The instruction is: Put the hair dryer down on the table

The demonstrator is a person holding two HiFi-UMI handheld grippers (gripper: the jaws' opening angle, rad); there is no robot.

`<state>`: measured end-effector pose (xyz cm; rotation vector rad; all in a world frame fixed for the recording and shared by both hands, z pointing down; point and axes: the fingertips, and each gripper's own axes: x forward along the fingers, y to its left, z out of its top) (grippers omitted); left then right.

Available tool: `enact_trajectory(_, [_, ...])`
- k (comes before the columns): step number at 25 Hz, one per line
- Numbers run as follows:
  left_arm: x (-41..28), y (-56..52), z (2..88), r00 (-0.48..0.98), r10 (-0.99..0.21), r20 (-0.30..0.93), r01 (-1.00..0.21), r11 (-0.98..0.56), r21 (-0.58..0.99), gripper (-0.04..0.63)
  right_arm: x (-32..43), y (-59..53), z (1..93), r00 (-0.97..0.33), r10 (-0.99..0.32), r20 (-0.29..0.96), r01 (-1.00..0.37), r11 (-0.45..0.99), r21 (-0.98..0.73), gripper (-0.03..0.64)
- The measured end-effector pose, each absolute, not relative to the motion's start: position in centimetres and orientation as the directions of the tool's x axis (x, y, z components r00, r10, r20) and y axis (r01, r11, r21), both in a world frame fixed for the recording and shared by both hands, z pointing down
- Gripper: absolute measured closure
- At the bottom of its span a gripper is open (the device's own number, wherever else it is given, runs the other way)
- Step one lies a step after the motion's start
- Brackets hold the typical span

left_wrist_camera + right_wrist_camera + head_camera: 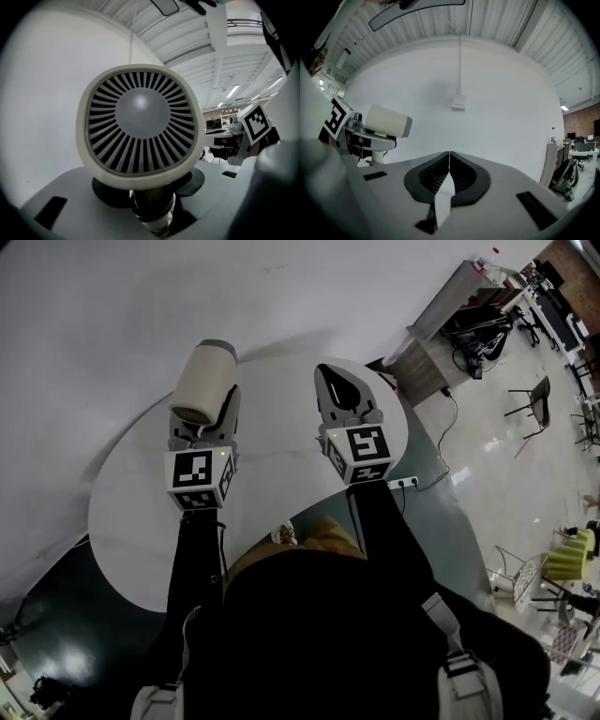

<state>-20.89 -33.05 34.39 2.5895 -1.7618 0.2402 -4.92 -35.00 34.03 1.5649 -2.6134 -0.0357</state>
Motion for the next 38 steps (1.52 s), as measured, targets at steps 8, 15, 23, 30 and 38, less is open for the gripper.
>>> enact_trajectory(8, [-19.9,-34.3,35.6,0.375,-0.916,0.145,-0.919,-0.388,-0.071,0.387,-4.0,-36.2,34.4,-0.453,-0.888,0.080,-0.887,0.458,0.063,0.591])
enact_trajectory(15, [-18.9,-35.8,36.1,0.358,-0.917,0.173,-0.923,-0.376,-0.082,0.387,-3.2,-38.2,34.6,-0.481,-0.873,0.082,-0.872,0.486,0.055,0.591])
enact_trajectory(23, [-16.5,-38.6,38.8,0.345,-0.896,0.279,-0.916,-0.386,-0.107,0.387,-0.9,-41.2,35.5,-0.501,-0.861,0.090,-0.862,0.505,0.041,0.591])
enact_trajectory(30, [-13.5,-40.8,42.6,0.352,-0.854,0.384,-0.892,-0.430,-0.139,0.387,1.3,-44.1,36.6,-0.525,-0.845,0.099,-0.848,0.529,0.027,0.591])
enact_trajectory(38, [-10.9,-43.4,48.5,0.323,-0.786,0.527,-0.896,-0.434,-0.097,0.387,4.3,-47.3,37.8,-0.537,-0.836,0.115,-0.841,0.540,0.004,0.591])
